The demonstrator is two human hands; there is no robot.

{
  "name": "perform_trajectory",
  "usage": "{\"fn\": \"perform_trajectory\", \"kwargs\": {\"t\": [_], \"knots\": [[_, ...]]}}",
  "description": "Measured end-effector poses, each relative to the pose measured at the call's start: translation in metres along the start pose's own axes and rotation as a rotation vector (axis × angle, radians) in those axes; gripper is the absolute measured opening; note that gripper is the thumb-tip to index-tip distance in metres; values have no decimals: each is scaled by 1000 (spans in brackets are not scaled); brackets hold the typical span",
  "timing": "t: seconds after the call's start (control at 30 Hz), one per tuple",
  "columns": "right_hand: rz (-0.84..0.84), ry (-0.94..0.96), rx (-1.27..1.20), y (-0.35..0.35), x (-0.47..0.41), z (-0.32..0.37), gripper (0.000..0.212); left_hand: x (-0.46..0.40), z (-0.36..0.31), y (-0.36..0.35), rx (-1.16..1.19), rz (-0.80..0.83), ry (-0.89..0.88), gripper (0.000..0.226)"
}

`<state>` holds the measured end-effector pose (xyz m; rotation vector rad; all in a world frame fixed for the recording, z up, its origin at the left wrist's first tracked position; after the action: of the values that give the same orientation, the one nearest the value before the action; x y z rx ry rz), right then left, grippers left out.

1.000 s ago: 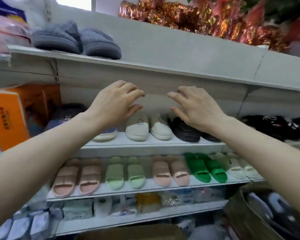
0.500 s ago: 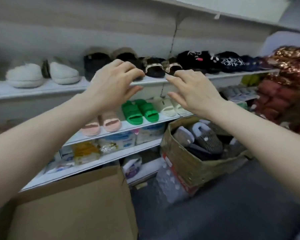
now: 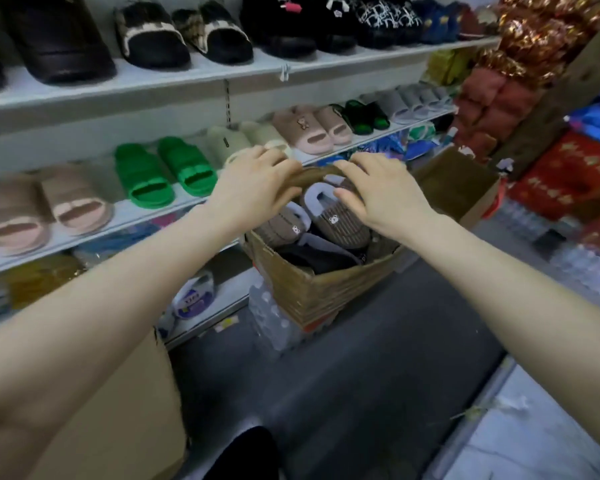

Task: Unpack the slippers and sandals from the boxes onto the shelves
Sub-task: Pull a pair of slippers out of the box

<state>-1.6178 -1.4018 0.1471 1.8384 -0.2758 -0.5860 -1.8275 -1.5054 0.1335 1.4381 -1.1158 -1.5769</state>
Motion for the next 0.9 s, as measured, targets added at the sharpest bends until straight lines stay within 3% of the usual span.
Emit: {"fn": "perform_trajectory", "kwargs": {"t": [0.3,0.5,0.7,0.9], "knots": [[179,-92,-143,-115,3,-61,45,-60,14,-122,167,178,88,36],[408,-161,-206,-190,5,-90,40,-100,31,-187,185,275,81,35],[375,-213,-243,-234,3,-142,39,-143,27,-244,302,404,72,40],[474,-201,-269,-271,-55,-212,44,-176,17,-295,408,454,139,46]]}}
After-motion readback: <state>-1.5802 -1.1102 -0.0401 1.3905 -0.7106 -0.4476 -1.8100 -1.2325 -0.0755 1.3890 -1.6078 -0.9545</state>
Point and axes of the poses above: each hand's wrist, its own x-axis away from the middle knuckle, its own y-axis out of the back of the hand, z = x × y, the point moved 1 cm from there along -x, towards the middle knuckle, and after that the axes turned 7 degrees about z, right-handed, at the moved point
